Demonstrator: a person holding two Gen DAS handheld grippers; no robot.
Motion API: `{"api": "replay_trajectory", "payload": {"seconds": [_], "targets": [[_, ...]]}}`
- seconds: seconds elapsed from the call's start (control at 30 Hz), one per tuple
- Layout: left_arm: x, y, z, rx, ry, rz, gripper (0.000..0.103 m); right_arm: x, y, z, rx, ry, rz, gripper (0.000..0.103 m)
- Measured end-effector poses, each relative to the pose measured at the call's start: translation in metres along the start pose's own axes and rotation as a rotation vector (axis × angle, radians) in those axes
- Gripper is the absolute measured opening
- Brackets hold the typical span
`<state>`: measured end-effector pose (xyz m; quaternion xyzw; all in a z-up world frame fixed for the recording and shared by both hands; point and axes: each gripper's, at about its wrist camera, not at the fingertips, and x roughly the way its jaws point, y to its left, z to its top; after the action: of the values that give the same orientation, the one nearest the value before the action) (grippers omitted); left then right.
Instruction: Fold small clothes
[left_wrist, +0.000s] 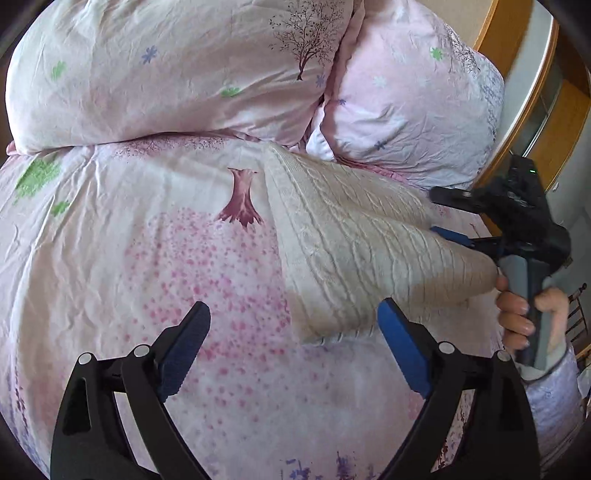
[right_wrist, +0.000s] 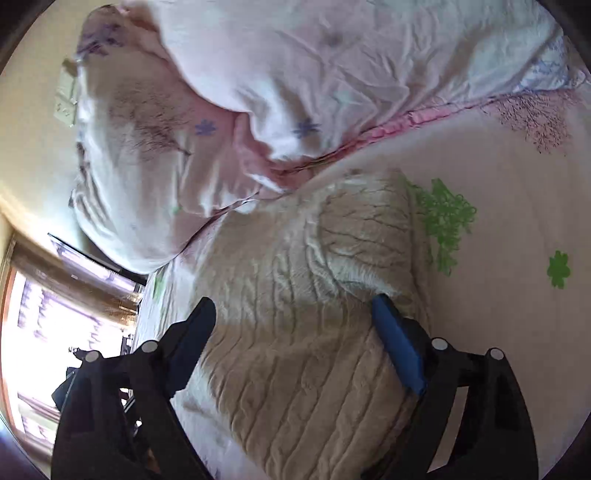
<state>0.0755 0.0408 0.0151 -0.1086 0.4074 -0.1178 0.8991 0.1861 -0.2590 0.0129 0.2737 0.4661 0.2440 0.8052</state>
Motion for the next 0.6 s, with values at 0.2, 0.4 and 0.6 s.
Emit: {"api": "replay_trajectory", "payload": {"seconds": [0.2, 0.4, 0.6], "targets": [[0.005, -0.008, -0.015, 0.026, 0.047, 0.107, 0.102, -0.040, 0.025, -0.021, -0.090, -0.094, -0.120, 0.084], [0.024, -0.027, -0.028, 0.107, 0.080, 0.223, 0.102, -0.095, 0.024, -0.112, -0.235, -0.262, -0.337, 0.101], [0.041, -0.037, -0.038, 0.161, 0.129, 0.273, 0.102, -0.022, 0.021, -0.150, -0.281, -0.106, -0.457, 0.101]]}}
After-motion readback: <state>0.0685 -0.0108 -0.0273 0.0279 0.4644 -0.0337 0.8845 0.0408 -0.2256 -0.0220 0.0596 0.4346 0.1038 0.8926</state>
